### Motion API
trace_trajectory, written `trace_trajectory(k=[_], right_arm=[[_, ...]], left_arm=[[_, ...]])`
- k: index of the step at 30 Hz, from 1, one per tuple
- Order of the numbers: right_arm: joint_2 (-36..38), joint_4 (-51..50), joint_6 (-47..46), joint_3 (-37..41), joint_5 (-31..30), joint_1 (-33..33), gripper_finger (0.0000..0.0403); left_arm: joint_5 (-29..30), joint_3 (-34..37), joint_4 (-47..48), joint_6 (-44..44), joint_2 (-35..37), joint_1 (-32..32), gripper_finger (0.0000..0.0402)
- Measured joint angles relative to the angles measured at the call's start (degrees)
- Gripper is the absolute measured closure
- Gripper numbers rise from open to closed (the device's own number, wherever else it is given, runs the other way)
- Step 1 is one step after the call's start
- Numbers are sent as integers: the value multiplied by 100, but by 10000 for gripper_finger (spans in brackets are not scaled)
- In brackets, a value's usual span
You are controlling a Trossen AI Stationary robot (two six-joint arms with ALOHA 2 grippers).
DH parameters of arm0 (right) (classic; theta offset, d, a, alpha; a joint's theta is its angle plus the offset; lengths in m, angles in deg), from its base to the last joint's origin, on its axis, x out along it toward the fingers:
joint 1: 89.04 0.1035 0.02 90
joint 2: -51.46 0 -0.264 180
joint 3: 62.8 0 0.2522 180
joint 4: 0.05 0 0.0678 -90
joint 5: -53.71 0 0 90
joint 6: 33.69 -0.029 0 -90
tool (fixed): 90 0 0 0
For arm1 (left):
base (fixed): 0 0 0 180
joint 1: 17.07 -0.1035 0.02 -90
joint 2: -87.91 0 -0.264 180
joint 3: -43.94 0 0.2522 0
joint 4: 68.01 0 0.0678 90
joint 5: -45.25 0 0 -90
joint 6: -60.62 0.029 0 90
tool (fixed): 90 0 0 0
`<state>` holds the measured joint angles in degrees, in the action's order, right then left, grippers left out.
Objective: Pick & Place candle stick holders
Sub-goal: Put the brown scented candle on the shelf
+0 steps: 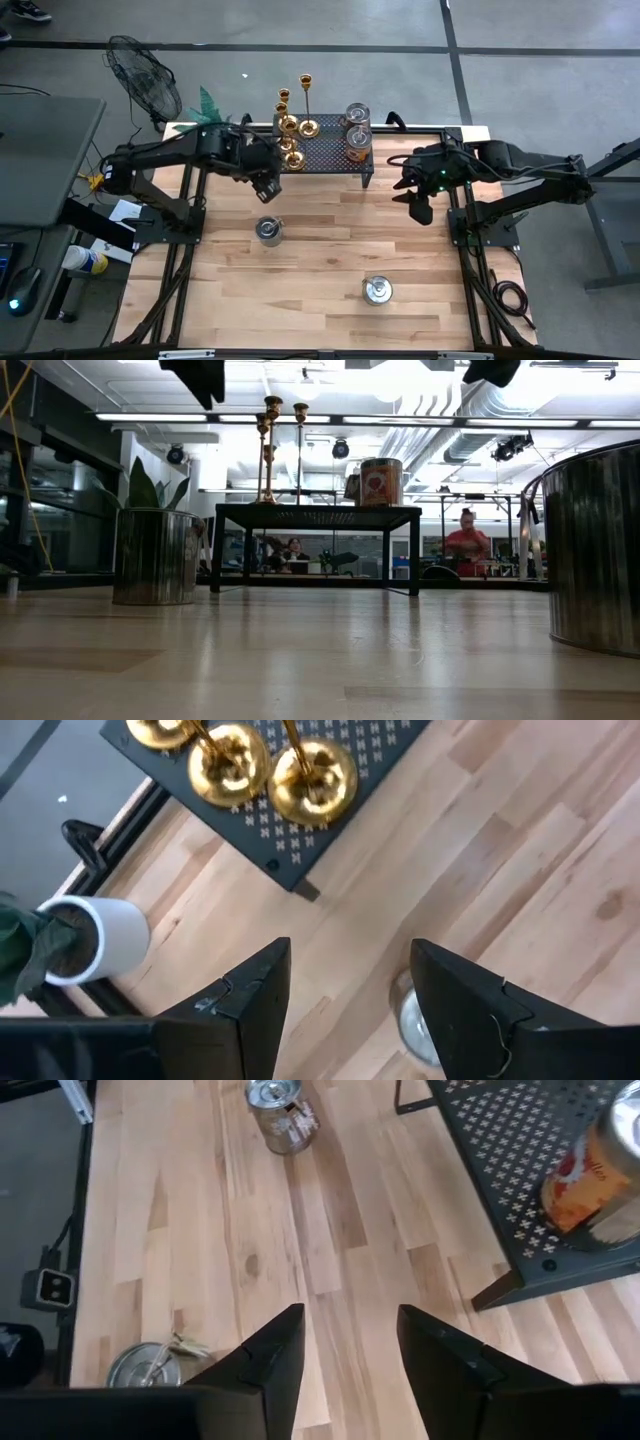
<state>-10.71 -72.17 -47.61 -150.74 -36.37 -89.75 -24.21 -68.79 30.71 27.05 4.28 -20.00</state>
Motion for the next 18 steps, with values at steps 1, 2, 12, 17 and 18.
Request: trace_trajectory(k=[1, 2, 12, 17, 18], right_arm=[[0, -22, 0, 0, 34, 0, 247], [0, -58, 0, 0, 51, 2, 243], [0, -270, 99, -1, 312, 2, 167], [0, -270, 167, 0, 536, 2, 140], [-7, -268, 227, 0, 544, 2, 137]], left_arm=[[5, 0, 11, -67, 0, 52, 202], [37, 0, 31, -139, 0, 112, 202], [359, 1, 113, -701, 0, 760, 202], [176, 1, 444, -1133, 0, 1167, 202], [60, 3, 497, -1185, 0, 1260, 202]])
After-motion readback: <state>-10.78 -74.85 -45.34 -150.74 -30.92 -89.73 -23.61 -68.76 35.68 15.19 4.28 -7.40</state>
